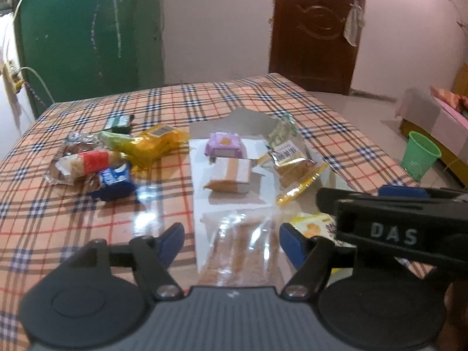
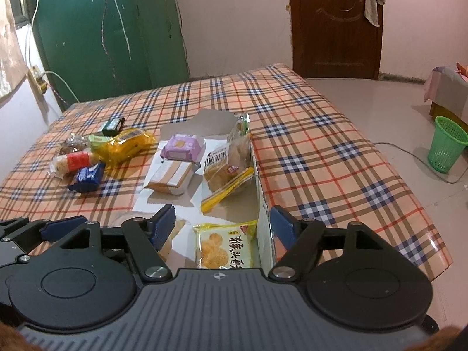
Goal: Organize snacks
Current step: 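Lower both bags into the white box and open both grippers, then move both grippers back to the snack pile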
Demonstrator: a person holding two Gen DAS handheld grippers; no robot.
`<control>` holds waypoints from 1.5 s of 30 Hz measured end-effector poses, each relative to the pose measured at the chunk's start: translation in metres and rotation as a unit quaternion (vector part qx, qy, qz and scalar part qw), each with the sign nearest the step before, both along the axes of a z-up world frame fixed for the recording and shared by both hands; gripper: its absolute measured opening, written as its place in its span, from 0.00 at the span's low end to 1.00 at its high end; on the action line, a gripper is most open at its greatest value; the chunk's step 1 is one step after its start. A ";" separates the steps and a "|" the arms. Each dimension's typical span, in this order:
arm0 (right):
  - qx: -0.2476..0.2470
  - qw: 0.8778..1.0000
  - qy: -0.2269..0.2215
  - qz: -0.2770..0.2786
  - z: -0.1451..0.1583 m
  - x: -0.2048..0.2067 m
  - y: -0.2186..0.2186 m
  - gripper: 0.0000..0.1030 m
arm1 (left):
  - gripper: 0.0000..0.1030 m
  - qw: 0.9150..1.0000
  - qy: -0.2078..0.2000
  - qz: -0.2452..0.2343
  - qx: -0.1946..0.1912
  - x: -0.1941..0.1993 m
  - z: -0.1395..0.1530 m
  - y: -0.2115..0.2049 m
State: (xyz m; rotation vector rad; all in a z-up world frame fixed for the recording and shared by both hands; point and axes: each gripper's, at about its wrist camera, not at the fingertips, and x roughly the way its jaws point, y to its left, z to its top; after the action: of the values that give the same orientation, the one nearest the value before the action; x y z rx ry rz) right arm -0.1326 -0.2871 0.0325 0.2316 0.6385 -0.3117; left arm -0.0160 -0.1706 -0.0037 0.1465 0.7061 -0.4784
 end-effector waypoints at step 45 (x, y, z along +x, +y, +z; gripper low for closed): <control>-0.033 0.987 -0.010 0.160 -0.004 0.105 0.104 0.99 | 0.77 0.984 -0.040 0.175 0.015 0.059 0.021 0.128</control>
State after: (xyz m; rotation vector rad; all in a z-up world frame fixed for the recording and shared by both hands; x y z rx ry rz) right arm -0.0273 -0.1831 0.0281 0.0668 0.6330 -0.0217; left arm 0.0434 -0.0429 0.0171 0.0680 0.6442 -0.1253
